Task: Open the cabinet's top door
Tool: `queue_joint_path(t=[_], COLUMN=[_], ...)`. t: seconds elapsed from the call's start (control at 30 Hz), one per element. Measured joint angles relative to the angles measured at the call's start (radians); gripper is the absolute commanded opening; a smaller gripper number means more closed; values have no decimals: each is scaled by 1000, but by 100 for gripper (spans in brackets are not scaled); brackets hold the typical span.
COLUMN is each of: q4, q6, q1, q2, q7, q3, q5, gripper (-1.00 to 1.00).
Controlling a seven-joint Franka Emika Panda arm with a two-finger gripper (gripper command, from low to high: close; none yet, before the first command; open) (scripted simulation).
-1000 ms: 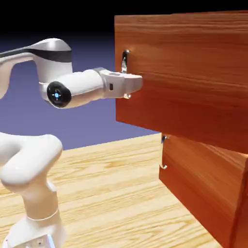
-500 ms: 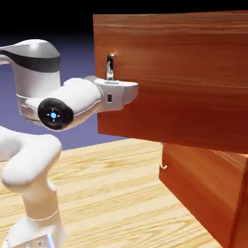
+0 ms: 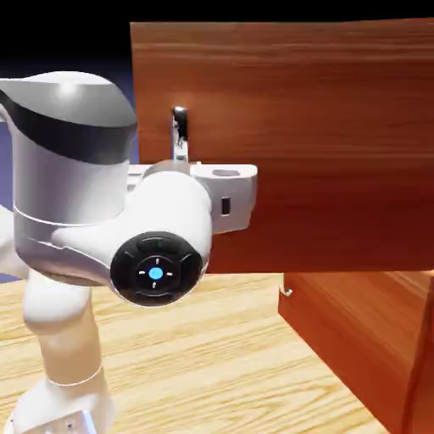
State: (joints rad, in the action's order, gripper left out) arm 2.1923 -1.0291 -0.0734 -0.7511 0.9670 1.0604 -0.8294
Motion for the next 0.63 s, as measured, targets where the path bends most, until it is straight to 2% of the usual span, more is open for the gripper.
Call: queue_joint_path(t=[0.33,0.63], q4=[-273,-509], q6=[171,258], q1=[362,677], q2=[39,-89], q7=[-9,-124], q3=[299,465], q5=[72,143], gripper=[-100,-100])
